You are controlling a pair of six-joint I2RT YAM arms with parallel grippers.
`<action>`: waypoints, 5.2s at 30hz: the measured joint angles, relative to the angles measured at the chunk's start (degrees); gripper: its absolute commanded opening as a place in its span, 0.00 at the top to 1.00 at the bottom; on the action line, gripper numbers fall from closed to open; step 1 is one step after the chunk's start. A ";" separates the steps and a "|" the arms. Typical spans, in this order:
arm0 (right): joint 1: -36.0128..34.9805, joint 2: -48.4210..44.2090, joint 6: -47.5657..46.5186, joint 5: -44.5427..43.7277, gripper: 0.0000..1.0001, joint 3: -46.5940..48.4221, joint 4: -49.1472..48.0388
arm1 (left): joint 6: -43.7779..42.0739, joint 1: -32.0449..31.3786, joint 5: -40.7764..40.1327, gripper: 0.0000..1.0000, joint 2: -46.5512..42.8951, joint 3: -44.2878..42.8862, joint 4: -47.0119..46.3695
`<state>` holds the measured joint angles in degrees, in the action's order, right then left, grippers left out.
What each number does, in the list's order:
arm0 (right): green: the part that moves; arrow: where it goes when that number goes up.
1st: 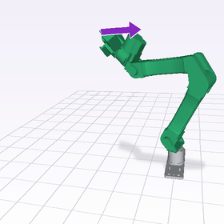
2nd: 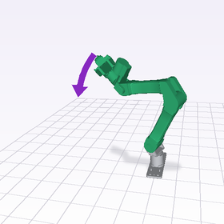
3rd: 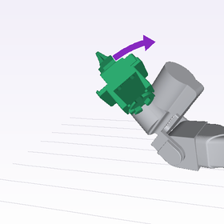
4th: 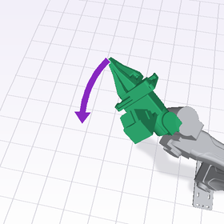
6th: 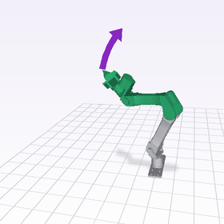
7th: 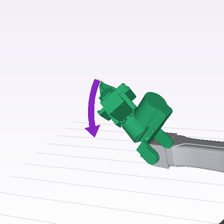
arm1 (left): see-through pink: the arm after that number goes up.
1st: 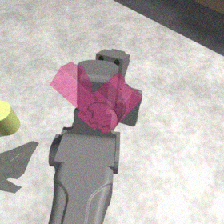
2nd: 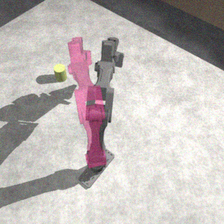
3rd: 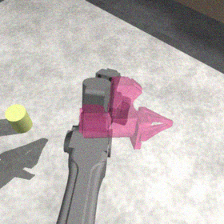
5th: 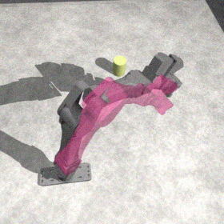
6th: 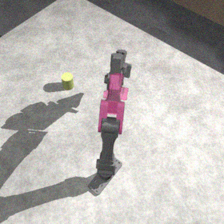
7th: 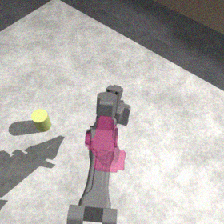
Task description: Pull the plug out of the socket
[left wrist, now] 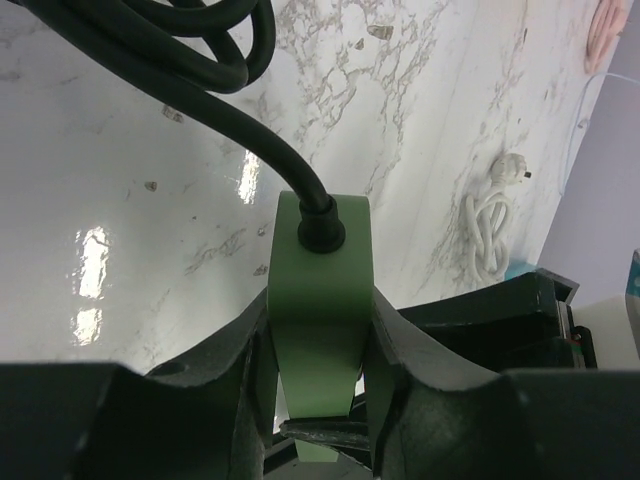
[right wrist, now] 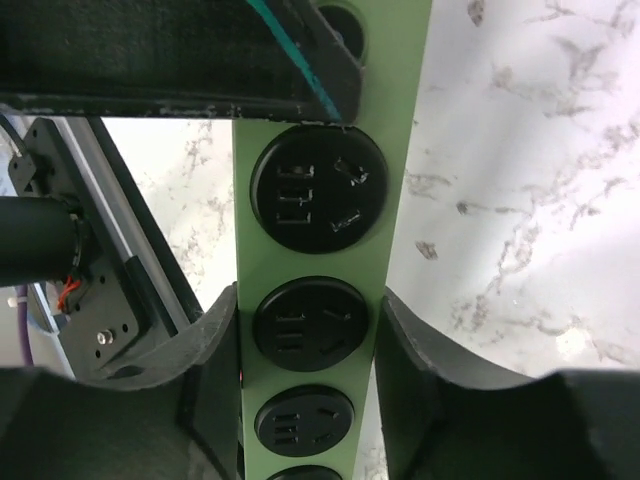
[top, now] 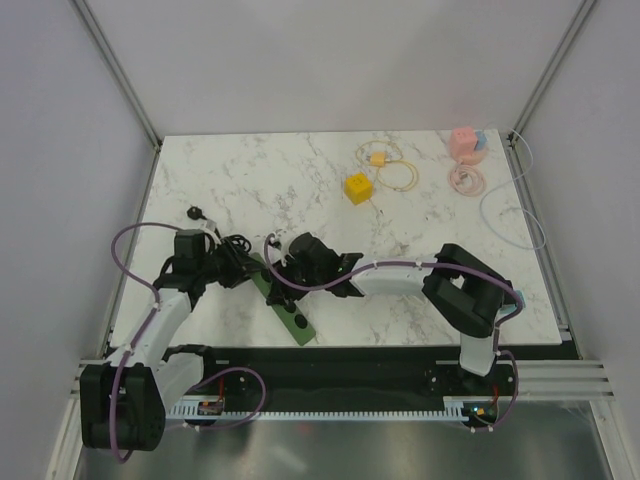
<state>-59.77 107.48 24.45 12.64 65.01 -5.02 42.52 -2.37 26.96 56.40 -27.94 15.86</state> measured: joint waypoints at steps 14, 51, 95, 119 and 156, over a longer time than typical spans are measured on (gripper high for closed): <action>-1.25 14.93 5.16 -6.64 1.00 18.58 3.52 | -3.21 0.15 -22.91 0.04 -4.52 -20.70 20.55; 11.21 -8.35 6.78 -24.09 0.02 19.12 29.53 | -7.89 0.48 -11.34 0.21 -15.19 -22.08 20.04; 31.82 -46.51 9.35 -42.36 0.02 -1.51 56.48 | 22.51 -49.27 -5.49 0.41 60.46 -39.85 -22.80; 31.12 -41.11 -0.52 -19.39 0.02 -6.49 49.00 | 13.49 -31.69 -18.23 0.98 32.11 -15.65 -9.38; 20.94 -33.38 0.74 -21.18 0.02 -1.36 46.05 | 3.98 -32.41 -8.70 0.72 12.57 -14.19 -4.35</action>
<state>-38.83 74.11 25.19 -8.54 63.66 41.04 46.50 -34.79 18.26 68.97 -42.13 11.51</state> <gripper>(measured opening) 0.978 0.338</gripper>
